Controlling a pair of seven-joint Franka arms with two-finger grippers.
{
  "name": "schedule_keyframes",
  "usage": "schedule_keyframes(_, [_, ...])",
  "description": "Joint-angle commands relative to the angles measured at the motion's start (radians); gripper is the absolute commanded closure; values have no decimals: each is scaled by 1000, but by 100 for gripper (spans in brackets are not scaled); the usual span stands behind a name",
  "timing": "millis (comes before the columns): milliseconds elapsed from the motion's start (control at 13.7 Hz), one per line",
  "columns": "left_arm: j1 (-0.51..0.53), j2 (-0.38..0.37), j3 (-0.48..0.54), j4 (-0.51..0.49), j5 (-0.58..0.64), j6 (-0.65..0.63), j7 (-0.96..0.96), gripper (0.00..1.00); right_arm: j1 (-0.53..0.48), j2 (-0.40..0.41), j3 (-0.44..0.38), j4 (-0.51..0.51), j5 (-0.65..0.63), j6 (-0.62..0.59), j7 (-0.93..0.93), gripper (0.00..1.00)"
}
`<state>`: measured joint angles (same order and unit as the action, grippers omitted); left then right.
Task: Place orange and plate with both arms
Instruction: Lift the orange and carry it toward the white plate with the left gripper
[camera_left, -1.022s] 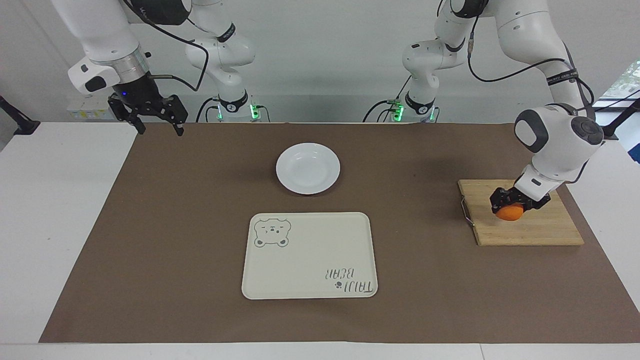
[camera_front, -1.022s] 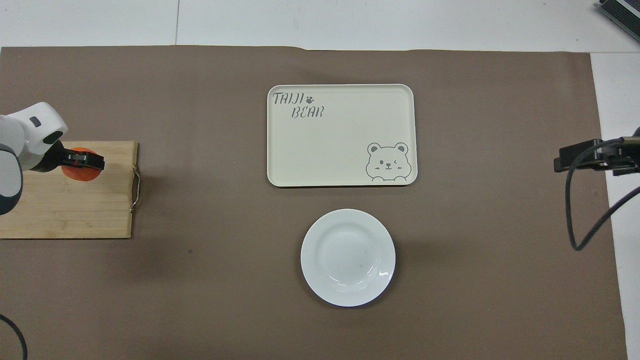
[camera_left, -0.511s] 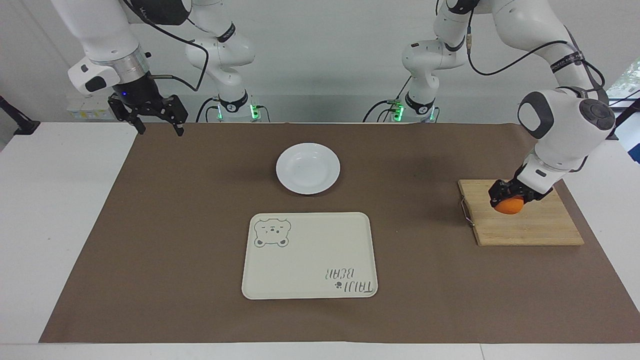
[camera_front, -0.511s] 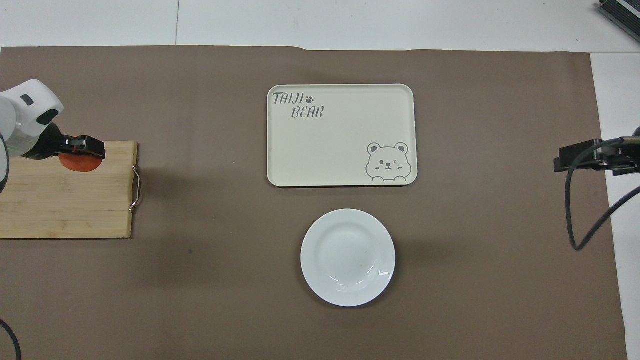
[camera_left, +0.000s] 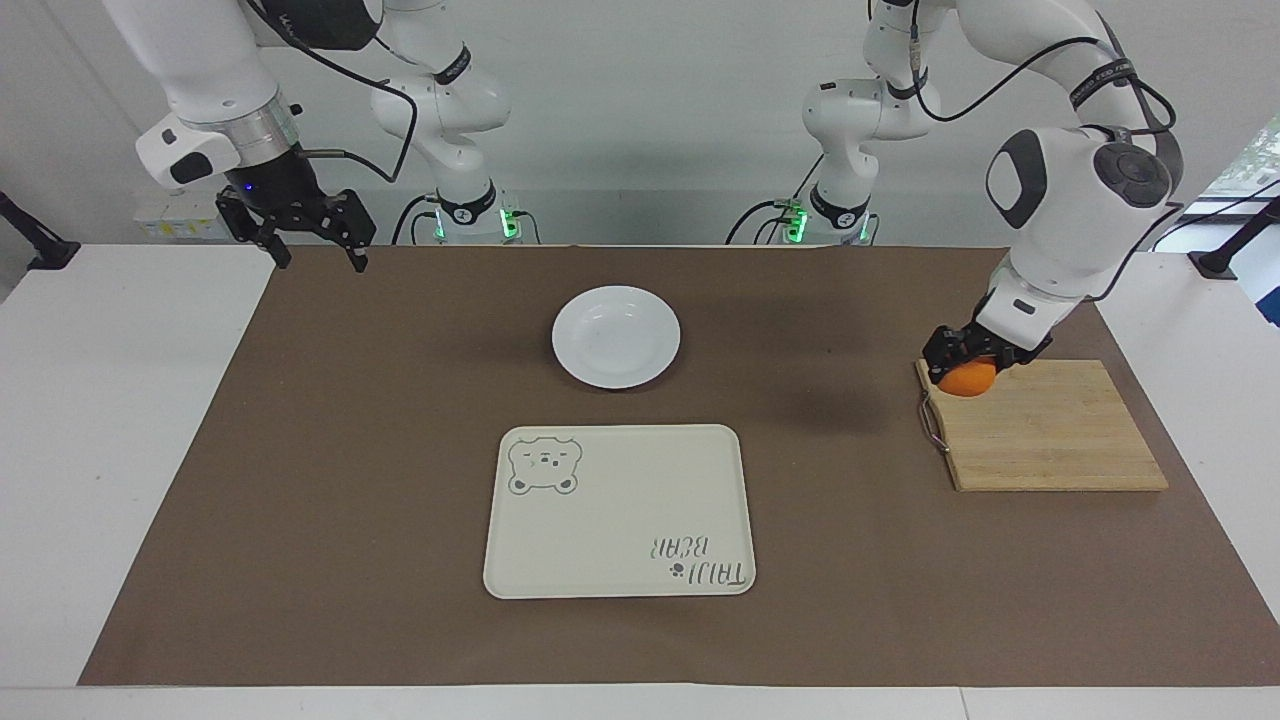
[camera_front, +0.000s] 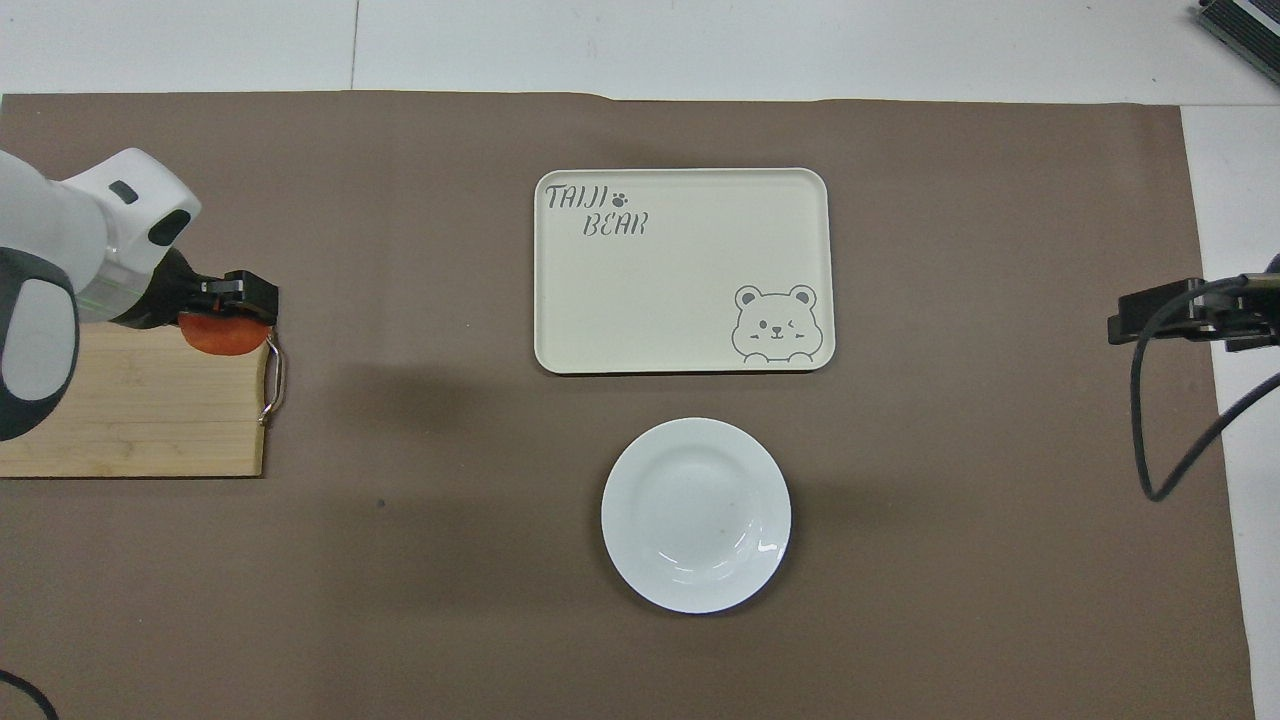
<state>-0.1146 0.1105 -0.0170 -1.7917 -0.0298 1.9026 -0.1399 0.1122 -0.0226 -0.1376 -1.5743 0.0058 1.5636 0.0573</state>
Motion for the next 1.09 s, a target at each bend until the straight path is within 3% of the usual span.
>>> schedule_keyframes(0, [-101, -17, 14, -3, 11, -20, -120, 100, -5, -20, 4, -18, -6, 0, -16, 0])
schedule_keyframes(730, [-480, -51, 6, -40, 4, 9, -522, 100, -5, -20, 4, -18, -6, 0, -16, 0])
schedule_keyframes(1022, [-602, -17, 6, -119, 2, 178, -630, 100, -5, -19, 4, -18, -6, 0, -16, 0])
